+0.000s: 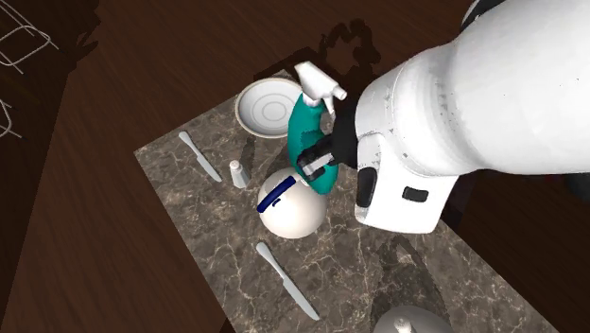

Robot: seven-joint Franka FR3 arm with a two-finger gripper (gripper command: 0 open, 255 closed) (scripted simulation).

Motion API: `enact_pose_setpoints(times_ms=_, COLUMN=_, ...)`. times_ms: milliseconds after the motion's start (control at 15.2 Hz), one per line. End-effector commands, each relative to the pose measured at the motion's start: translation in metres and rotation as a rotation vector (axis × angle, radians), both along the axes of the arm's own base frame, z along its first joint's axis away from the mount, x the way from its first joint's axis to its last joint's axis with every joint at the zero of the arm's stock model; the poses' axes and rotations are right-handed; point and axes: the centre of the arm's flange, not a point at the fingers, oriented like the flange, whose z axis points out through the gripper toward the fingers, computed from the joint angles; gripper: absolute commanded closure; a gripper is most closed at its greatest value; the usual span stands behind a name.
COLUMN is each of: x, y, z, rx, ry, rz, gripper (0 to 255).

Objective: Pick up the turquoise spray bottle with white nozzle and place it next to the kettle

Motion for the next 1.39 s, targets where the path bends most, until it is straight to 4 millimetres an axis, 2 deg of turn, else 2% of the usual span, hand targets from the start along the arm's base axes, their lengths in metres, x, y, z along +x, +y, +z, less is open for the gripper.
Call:
enact_pose_setpoints(times_ms=0, x=0.008, y=0.025, z=-0.008, rx=0.0, ry=0.0, rz=-0.001, gripper=255)
enact_pose_setpoints(times_ms=726, x=0.052, y=0.165, z=-0.032, rx=0.0, ry=0.0, rz=-0.001, gripper=255)
enact_pose_setpoints(times_ms=1320, x=0.052, y=0.165, z=-0.079, rx=0.0, ry=0.0, rz=-0.001, gripper=255)
